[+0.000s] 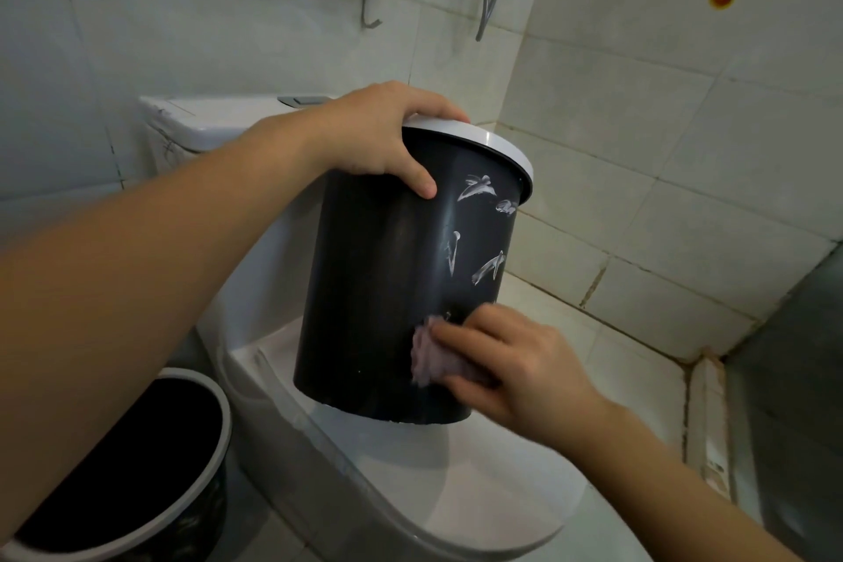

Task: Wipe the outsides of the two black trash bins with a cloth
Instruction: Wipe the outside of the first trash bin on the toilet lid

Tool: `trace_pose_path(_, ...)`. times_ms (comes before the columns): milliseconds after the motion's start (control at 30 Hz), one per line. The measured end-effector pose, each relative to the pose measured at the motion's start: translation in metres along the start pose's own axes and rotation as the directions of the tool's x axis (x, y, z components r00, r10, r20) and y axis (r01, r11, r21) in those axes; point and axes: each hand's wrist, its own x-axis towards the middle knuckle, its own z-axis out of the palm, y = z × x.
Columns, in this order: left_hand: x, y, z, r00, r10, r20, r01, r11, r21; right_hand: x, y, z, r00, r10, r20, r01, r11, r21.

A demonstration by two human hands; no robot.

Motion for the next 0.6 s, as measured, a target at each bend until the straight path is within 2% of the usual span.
trace_pose_path(67, 0.000, 0.000, 0.000, 1.000, -0.001, 0.002, 0.001, 1.000, -0.013, -0.004, 0.001, 0.000, 0.998, -0.056, 0.018, 0.056, 0.998, -0.006)
trace_pose_path(133, 0.000, 0.000, 0.001, 1.000, 0.001, -0.003, -0.001, 1.000, -0.024, 0.002, 0.007, -0.002, 0.999, -0.050, -0.001, 0.050, 0.998, -0.024)
trace_pose_path(267, 0.002, 0.000, 0.003, 1.000, 0.014, -0.008, -0.014, 1.000, -0.022, 0.036, 0.025, -0.014, 0.989, 0.099, -0.108, -0.110, 0.989, -0.098)
trace_pose_path(367, 0.002, 0.000, 0.003, 1.000, 0.016, 0.006, -0.016, 1.000, -0.027, 0.053, 0.031, -0.021, 0.971, 0.184, -0.150, -0.198, 0.976, -0.087)
trace_pose_path(600, -0.001, 0.001, 0.002, 0.999, 0.035, 0.004, -0.035, 0.999, -0.022, 0.030, 0.021, -0.015, 0.999, 0.018, -0.026, -0.020, 0.998, -0.063)
